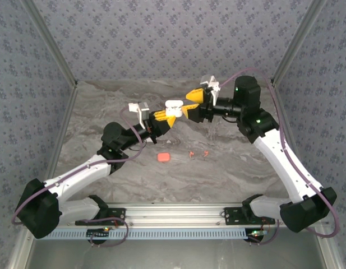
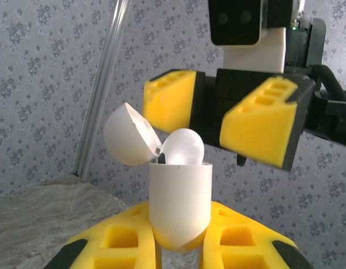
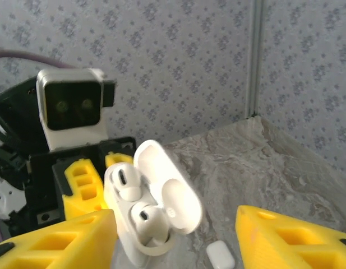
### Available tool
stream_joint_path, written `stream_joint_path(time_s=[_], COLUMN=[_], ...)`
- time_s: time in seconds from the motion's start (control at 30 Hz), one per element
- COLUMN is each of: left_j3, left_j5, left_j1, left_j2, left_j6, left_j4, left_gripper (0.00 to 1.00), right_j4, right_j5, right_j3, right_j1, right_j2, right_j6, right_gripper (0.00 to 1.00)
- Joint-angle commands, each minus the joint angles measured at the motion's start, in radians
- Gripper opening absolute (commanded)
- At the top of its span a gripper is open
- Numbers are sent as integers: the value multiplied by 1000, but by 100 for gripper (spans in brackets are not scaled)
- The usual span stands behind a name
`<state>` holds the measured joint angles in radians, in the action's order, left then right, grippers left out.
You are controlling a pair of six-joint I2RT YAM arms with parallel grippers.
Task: Insert wireless bluetooth earbuds into charging case
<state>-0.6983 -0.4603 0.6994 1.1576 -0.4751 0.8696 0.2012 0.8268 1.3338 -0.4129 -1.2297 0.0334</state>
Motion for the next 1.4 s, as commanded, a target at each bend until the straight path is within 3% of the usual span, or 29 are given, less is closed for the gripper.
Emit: stream_joint_path(time_s=[0.0,0.13,0.17,0.27,0.67,1.1,1.27,1.37], left_j3=[14,18,14,7,-21,-20,-23,-24], left_j5=[-9,-11,-14,-18,-15,7,9,10], left_j1=[-2,-2,-1,1,23,24,25,25], left_j2=[-25,-26,-25,-17,13,34,36,34], left_j6=[60,87,90,91,97,99,101,104], left_j4=[67,72,72,72,42,25,22,-3], left_gripper=[0,0,0,0,0,0,0,0], right_j4=[1,-33,-48,-69,-21,0,66,128], right_j5=[-43,8,32,66,98,96,20,-153], right_j3=[35,0,-15,-38,17,-22,-29,-12], right_j1=[40,73,71,43,-69,-86,-86,-86], right_j2=[50,61,58,42,-48,50,71,96], right_j6=[-118,-250,-282,-349,-336,-264,-231,-201], right_gripper=[75,99,100,100,100,100,100,100])
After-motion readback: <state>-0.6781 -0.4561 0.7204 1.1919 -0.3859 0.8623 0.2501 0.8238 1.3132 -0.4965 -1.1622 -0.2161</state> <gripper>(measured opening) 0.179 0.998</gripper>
